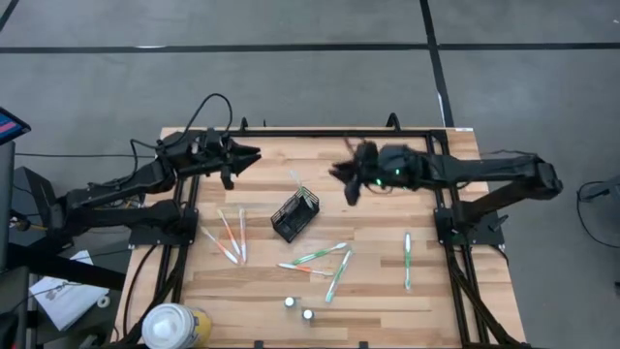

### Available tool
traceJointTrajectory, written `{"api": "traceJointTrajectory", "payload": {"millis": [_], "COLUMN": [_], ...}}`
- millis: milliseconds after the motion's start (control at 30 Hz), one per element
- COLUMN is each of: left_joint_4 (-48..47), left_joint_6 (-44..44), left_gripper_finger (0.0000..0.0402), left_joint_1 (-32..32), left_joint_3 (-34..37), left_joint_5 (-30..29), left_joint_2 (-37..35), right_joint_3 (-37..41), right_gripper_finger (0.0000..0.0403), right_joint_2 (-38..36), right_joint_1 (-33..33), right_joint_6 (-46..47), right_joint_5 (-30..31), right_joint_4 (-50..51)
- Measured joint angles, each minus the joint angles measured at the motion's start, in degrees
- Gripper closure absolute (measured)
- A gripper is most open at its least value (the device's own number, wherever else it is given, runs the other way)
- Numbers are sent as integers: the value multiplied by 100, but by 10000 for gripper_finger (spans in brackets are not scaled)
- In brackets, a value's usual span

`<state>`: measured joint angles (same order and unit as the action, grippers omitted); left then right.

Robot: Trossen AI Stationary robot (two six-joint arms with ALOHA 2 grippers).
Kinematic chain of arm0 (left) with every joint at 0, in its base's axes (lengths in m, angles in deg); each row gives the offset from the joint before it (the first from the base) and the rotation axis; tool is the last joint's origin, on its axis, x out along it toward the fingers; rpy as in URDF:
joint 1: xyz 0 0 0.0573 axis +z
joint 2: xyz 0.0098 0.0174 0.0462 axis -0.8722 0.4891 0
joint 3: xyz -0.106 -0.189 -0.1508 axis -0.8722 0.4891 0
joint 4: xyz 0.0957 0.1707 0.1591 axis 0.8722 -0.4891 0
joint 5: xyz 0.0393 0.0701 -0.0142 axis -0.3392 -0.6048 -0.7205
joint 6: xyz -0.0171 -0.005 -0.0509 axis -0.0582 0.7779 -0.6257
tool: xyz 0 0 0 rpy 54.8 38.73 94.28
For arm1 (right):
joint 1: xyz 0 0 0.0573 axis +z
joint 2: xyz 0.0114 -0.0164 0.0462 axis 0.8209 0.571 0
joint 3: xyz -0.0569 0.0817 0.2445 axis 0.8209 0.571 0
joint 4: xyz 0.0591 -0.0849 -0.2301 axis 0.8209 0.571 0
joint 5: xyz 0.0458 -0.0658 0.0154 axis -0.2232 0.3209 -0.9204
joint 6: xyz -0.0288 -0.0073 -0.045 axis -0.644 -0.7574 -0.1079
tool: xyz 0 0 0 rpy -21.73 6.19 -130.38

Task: Pick & Place toothbrushing station
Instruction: Put the left green toothbrush into the wire organizer

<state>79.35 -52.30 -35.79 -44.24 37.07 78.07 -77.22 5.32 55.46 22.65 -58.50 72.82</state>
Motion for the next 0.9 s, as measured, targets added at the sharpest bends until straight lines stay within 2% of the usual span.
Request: {"api": "traceJointTrajectory", "payload": {"millis": [100, 200, 300, 633, 900], "left_joint_4": [0, -48, -190, -160, -144], "left_joint_6": [33, 210, 347, 486, 672], "left_gripper_finger": [289, 289, 289, 289, 289], "left_joint_1": [-215, -323, -369, -370, -369], "left_joint_3": [0, -4, -4, -4, -4], "left_joint_5": [-234, -473, -657, -644, -812], "left_joint_2": [32, 83, 235, 789, 791], "right_joint_3": [19, 42, 13, 20, 22], "right_gripper_finger": [301, 301, 301, 301, 301], "right_joint_2": [191, 592, 931, 2121, 2702], "right_joint_1": [406, 671, 684, 289, 156], "right_joint_6": [334, 298, -100, -1529, -2373], "right_joint_5": [-232, -710, -1080, -2656, -3082], "right_joint_4": [1164, 1597, 1400, 1462, 1854]}}
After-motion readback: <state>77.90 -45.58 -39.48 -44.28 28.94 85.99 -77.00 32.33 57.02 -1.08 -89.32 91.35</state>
